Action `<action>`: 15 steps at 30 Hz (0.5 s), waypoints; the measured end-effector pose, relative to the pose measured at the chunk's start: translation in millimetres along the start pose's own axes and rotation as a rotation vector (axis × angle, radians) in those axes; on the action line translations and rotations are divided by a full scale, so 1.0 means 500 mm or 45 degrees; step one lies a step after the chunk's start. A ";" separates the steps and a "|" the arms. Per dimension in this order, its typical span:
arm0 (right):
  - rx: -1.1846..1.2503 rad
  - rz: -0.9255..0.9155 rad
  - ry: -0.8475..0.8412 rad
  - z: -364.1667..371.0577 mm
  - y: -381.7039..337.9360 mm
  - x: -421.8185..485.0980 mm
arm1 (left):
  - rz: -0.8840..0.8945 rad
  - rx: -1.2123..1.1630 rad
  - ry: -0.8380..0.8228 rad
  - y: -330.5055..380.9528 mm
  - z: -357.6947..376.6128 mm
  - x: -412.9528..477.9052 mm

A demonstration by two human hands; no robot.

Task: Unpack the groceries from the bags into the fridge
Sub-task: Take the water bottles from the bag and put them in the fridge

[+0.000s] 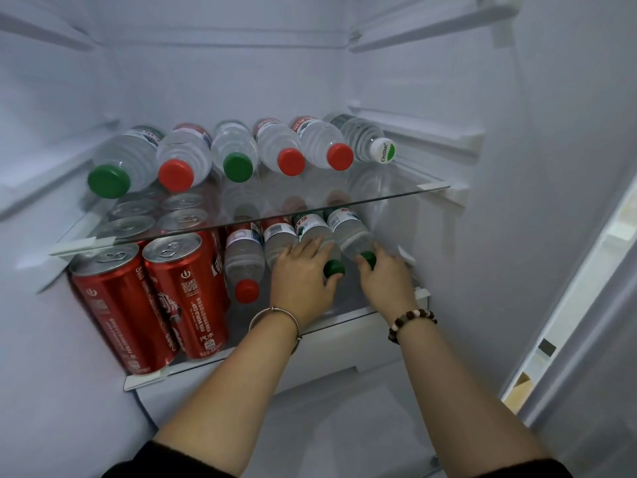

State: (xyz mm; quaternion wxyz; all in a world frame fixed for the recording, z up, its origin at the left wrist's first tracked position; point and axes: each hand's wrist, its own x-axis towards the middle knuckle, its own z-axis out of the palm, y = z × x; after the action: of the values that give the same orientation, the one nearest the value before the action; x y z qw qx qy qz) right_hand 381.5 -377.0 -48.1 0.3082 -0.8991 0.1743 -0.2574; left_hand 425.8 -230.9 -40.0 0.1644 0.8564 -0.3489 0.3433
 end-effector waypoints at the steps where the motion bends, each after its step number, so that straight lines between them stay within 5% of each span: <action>1: 0.010 0.006 -0.013 -0.001 0.001 0.002 | -0.021 -0.012 0.002 0.001 0.001 0.001; 15: -0.053 -0.024 -0.002 -0.010 -0.010 -0.010 | -0.029 -0.005 0.066 -0.002 0.011 0.000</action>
State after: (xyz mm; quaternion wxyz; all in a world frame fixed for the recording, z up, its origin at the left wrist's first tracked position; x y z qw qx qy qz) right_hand 375.2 -373.2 -43.3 0.2872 -0.9071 0.1710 -0.2559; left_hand 429.1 -233.3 -44.0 0.1791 0.8507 -0.3355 0.3628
